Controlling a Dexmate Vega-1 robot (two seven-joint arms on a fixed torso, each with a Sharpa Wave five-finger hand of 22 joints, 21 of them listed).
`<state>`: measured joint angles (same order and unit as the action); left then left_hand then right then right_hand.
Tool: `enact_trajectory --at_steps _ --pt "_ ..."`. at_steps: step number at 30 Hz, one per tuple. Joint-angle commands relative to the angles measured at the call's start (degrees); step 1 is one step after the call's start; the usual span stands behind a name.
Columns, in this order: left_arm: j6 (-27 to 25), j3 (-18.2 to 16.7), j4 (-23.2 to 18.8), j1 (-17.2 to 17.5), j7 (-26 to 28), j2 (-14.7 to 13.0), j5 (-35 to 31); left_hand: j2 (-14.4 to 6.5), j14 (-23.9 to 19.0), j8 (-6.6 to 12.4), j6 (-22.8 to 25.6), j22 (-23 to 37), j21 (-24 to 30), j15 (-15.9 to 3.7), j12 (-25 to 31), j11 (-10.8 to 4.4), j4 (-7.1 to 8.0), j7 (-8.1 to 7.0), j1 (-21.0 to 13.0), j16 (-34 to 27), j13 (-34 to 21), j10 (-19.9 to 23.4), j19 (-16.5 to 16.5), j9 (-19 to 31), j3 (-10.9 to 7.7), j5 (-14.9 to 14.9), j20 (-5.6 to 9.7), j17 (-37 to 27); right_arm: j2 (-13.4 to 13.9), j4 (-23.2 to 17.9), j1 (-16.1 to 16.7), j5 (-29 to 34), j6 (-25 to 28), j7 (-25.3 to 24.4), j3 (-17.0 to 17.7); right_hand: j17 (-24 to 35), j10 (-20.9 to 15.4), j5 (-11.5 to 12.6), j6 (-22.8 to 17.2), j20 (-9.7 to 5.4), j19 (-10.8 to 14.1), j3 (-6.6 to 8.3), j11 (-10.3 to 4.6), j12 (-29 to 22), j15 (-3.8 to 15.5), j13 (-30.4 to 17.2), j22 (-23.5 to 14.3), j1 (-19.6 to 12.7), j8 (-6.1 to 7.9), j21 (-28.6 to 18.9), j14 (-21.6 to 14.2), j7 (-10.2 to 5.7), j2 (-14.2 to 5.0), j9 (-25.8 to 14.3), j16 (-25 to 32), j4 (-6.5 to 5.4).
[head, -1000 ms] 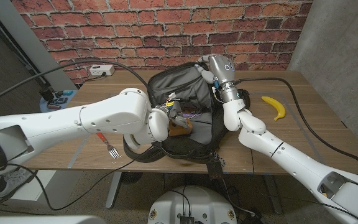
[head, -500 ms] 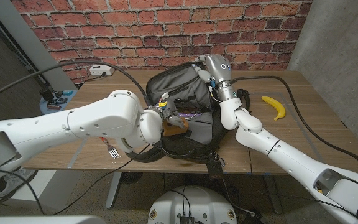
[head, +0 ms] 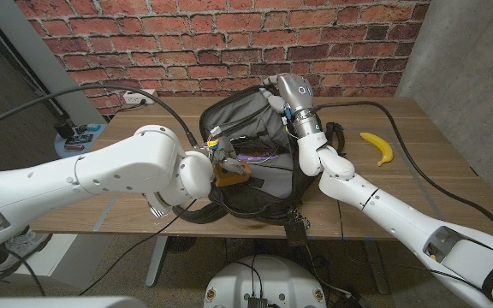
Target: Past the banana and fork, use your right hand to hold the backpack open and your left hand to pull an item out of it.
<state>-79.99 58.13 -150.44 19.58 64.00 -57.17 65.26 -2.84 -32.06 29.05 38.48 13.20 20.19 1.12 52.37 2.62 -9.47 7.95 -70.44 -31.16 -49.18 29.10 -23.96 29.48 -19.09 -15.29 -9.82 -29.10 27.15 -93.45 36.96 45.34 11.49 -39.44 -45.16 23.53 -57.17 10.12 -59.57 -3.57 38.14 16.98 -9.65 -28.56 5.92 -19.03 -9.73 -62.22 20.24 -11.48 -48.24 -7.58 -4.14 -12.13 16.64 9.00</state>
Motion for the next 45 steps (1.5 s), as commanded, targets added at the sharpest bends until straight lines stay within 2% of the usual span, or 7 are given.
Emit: enact_trajectory --at_steps 1,6,17,24,36,40,45 --pt "0.00 -5.52 -2.71 4.25 0.00 -3.93 1.46 -1.67 -0.59 0.52 0.54 0.07 0.46 -0.07 0.23 -1.26 0.17 0.02 -2.32 -0.41 -0.23 1.87 -0.17 0.46 0.43 -0.39 0.15 -0.19 -1.70 1.74 -1.79 0.44 0.37 -0.14 -1.93 0.28 -0.31 0.40 -0.27 -3.74 -0.13 -0.26 0.47 0.28 7.52 -0.16 -0.26 -0.54 0.37 -0.08 -0.59 -0.24 -0.39 -0.24 -0.21 0.00" --pt "0.00 -7.80 -3.98 6.02 0.00 -5.41 2.14 -1.68 -0.88 1.07 0.68 0.10 0.60 -0.17 0.31 -1.42 0.22 -0.20 -2.37 -0.54 -0.32 2.20 -0.22 0.98 0.52 -0.52 0.19 -0.33 -2.11 1.29 -1.54 0.78 1.42 -0.40 -2.30 0.29 -0.27 0.41 -0.26 -3.72 -0.13 -0.28 0.53 0.35 7.43 -0.14 -0.26 -0.53 0.37 -0.07 -0.56 -0.29 -0.43 -0.24 -0.31 -0.04" --pt "0.00 -12.07 -6.85 9.66 0.00 -7.86 2.71 -1.73 -1.24 1.89 0.98 0.14 0.84 -0.25 0.54 -1.59 0.28 -0.47 -2.46 -0.86 -0.76 2.51 -0.36 1.70 0.71 -0.67 0.32 -0.66 -0.43 -2.54 -0.52 2.05 2.96 1.30 -2.24 0.41 -0.20 0.40 -0.31 -3.76 -0.12 -0.40 0.46 0.49 7.45 -0.15 -0.25 -0.47 0.37 -0.07 -0.69 -0.22 -0.44 -0.24 -0.40 -0.10" --pt "0.00 -15.14 -7.95 12.34 0.00 -8.66 3.16 -1.80 -1.47 2.54 1.25 0.17 0.98 -0.43 0.60 -1.82 0.28 -0.48 -2.59 -0.95 -0.87 2.84 -0.38 2.25 0.74 -0.82 0.42 -0.78 0.79 -5.12 0.41 2.72 3.65 2.87 -1.65 0.44 -0.22 0.40 -0.22 -3.77 -0.13 -0.44 0.47 0.52 7.50 -0.19 -0.25 -0.52 0.33 -0.07 -0.74 -0.21 -0.48 -0.24 -0.45 -0.09" --pt "0.00 -20.80 -10.65 17.12 0.00 -10.05 2.85 -1.87 -2.09 3.57 1.57 0.21 1.37 -0.80 0.80 -2.15 0.33 -0.81 -2.68 -1.14 -1.18 3.44 -0.78 3.11 0.84 -1.05 0.75 -0.92 1.90 -6.95 1.46 3.48 3.98 4.79 -0.97 0.50 -0.29 0.41 -0.30 -3.75 -0.15 -0.52 0.44 0.57 7.49 -0.25 -0.25 -0.59 0.35 -0.06 -0.77 -0.31 -0.50 -0.24 -0.58 -0.08" --pt "0.00 -23.64 -11.18 19.80 0.00 -10.28 2.70 -1.87 -2.18 3.82 1.65 0.23 1.44 -0.84 0.81 -2.22 0.31 -0.99 -2.74 -1.15 -1.29 3.44 -0.82 3.32 0.85 -1.11 0.82 -0.95 2.44 -7.88 1.94 3.93 4.32 5.45 -0.64 0.52 -0.29 0.41 -0.32 -3.77 -0.14 -0.55 0.48 0.61 7.48 -0.24 -0.25 -0.60 0.36 -0.06 -0.80 -0.15 -0.50 -0.24 -0.60 -0.08" --pt "0.00 -30.27 -11.14 26.07 0.00 -10.62 2.46 -1.94 -2.26 4.15 1.67 0.24 1.54 -0.92 0.75 -2.24 0.36 -1.04 -2.74 -1.16 -1.29 3.53 -0.88 3.61 0.88 -1.18 0.88 -1.00 3.37 -9.23 2.98 4.51 4.76 6.16 -0.17 0.51 -0.28 0.41 -0.27 -3.77 -0.12 -0.57 0.47 0.66 7.49 -0.24 -0.25 -0.63 0.33 -0.07 -0.75 -0.32 -0.52 -0.24 -0.70 -0.07"
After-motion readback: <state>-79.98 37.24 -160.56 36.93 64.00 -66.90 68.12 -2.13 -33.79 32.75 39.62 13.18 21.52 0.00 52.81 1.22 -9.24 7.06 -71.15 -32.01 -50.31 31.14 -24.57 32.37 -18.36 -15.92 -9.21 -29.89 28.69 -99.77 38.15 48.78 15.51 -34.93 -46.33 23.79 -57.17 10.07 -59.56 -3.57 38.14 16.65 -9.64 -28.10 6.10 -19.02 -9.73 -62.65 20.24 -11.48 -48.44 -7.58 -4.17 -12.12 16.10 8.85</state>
